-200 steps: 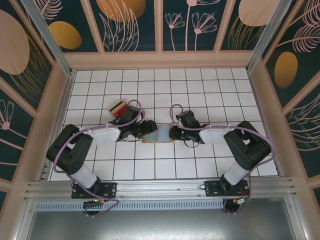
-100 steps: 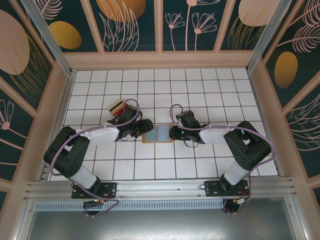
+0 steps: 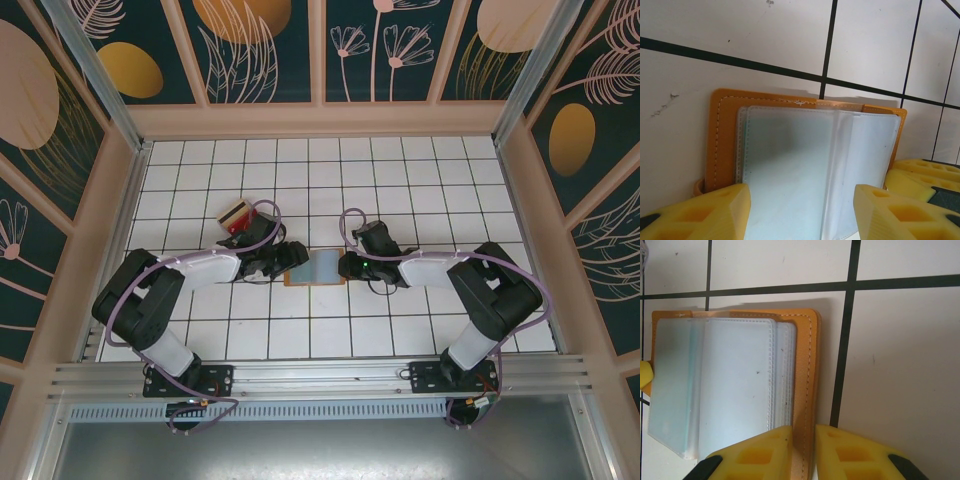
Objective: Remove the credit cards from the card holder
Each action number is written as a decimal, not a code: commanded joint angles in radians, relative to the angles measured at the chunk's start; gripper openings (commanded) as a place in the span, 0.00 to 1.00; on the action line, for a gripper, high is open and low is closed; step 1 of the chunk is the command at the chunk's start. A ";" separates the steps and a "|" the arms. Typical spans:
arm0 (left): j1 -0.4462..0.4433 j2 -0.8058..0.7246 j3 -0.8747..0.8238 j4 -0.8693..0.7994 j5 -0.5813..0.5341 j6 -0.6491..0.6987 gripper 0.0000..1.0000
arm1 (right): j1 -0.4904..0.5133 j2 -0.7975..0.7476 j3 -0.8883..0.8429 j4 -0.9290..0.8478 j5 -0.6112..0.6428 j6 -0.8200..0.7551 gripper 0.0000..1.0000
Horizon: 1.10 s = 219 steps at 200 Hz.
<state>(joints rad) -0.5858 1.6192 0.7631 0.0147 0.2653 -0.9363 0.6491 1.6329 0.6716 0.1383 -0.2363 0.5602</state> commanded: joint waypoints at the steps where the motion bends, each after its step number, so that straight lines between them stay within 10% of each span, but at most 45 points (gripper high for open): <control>1: -0.006 0.012 0.019 -0.022 0.015 0.018 0.58 | 0.011 0.020 0.003 0.020 -0.006 0.012 0.20; 219: -0.006 0.028 0.027 0.029 0.063 0.035 0.58 | 0.011 0.037 0.009 0.020 -0.008 0.012 0.20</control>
<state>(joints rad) -0.5858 1.6318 0.7708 0.0109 0.2810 -0.9241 0.6491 1.6375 0.6720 0.1425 -0.2367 0.5602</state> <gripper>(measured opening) 0.581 0.203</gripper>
